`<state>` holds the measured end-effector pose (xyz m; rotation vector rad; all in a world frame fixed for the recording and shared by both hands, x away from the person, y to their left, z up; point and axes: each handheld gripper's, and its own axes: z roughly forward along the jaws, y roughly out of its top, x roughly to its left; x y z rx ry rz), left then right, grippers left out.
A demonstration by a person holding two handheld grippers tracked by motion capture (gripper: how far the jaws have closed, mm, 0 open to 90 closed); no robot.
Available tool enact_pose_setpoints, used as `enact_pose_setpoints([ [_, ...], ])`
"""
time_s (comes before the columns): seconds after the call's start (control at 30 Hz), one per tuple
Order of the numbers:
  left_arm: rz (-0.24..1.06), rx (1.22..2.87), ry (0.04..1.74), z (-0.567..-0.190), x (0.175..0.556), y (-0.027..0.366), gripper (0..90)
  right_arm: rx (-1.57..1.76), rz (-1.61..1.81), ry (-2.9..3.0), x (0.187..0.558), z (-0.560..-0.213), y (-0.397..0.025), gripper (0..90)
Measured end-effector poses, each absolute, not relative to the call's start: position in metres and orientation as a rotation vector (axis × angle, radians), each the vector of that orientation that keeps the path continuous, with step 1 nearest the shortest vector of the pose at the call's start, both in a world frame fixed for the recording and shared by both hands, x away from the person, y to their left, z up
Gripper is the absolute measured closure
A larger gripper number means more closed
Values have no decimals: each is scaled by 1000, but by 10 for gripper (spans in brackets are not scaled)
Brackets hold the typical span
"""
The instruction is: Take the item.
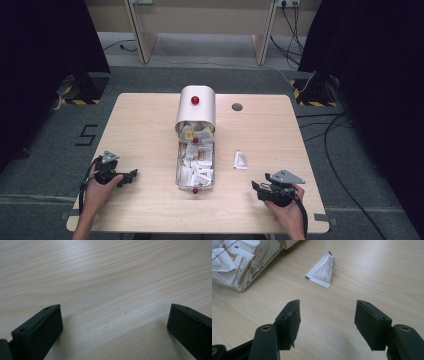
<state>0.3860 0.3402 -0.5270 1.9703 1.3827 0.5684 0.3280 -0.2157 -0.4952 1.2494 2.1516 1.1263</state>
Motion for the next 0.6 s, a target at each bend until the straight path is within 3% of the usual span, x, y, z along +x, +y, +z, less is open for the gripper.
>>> enact_pose_setpoints([
  [0.6, 569, 1971, 1383, -527, 386, 340, 0, 1321, 1086, 2127, 313, -502, -227, 238],
])
